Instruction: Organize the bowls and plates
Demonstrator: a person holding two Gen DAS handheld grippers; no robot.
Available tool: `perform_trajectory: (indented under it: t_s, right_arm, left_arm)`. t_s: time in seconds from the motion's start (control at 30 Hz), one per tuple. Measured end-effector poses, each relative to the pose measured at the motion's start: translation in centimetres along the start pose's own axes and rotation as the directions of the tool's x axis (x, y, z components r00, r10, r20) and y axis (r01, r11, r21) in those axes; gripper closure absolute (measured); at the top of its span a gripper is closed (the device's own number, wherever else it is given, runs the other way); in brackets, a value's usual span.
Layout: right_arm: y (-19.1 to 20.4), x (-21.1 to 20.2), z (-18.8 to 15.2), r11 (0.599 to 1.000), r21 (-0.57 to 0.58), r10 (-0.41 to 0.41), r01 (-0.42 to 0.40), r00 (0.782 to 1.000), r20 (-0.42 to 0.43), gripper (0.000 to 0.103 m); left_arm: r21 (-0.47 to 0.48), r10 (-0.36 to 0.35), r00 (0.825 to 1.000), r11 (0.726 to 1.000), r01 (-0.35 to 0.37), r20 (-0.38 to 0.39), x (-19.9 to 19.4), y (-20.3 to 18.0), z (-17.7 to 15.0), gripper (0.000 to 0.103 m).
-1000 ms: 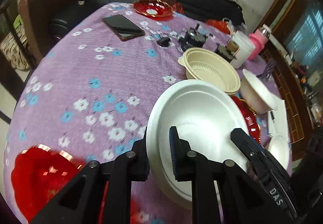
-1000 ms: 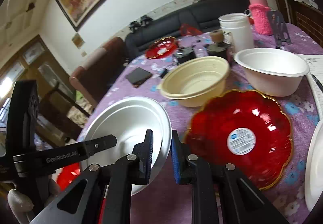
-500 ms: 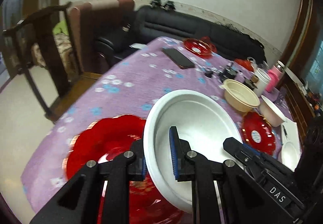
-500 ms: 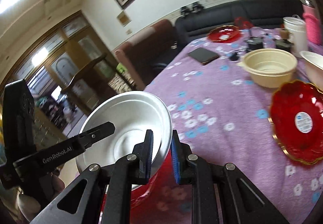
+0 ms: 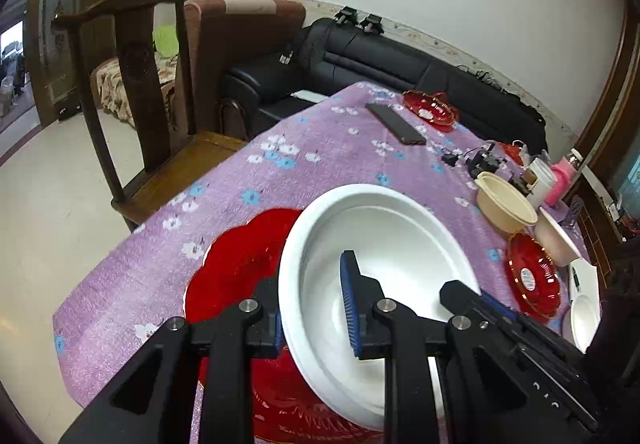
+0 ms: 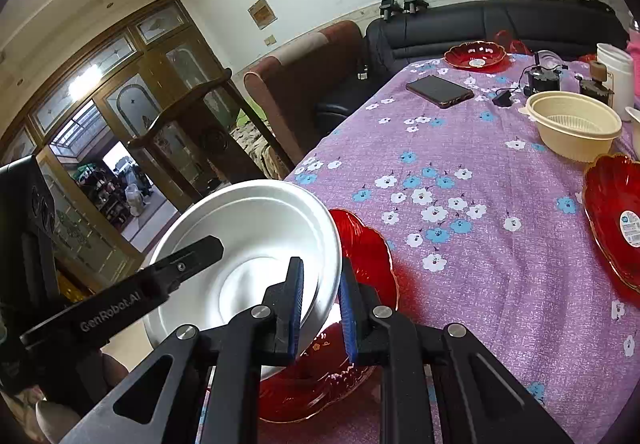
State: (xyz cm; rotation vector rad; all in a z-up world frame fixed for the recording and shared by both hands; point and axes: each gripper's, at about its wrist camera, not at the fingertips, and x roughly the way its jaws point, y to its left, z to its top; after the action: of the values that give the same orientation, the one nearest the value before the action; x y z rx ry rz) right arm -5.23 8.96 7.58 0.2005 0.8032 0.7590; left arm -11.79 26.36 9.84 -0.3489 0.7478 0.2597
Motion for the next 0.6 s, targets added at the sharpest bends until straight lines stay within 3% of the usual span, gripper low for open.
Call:
perform_trajectory:
  t_s: [0.13, 0.6]
  right_arm:
    - [0.0, 1.1, -0.7, 0.999, -0.027, -0.023, 0.023, 1.000, -0.016, 0.084]
    - [-0.3, 4.9, -2.0, 0.996, -0.068, -0.067, 0.061, 0.993, -0.094, 0.082]
  left_arm:
    - [-0.034, 0.006, 0.998, 0.999, -0.008, -0.056, 1.9, 1.1, -0.7, 0.082]
    - [-0.085, 0.057, 0.990, 0.994, -0.069, -0.129, 5.6, 3.3, -1.7, 0.082]
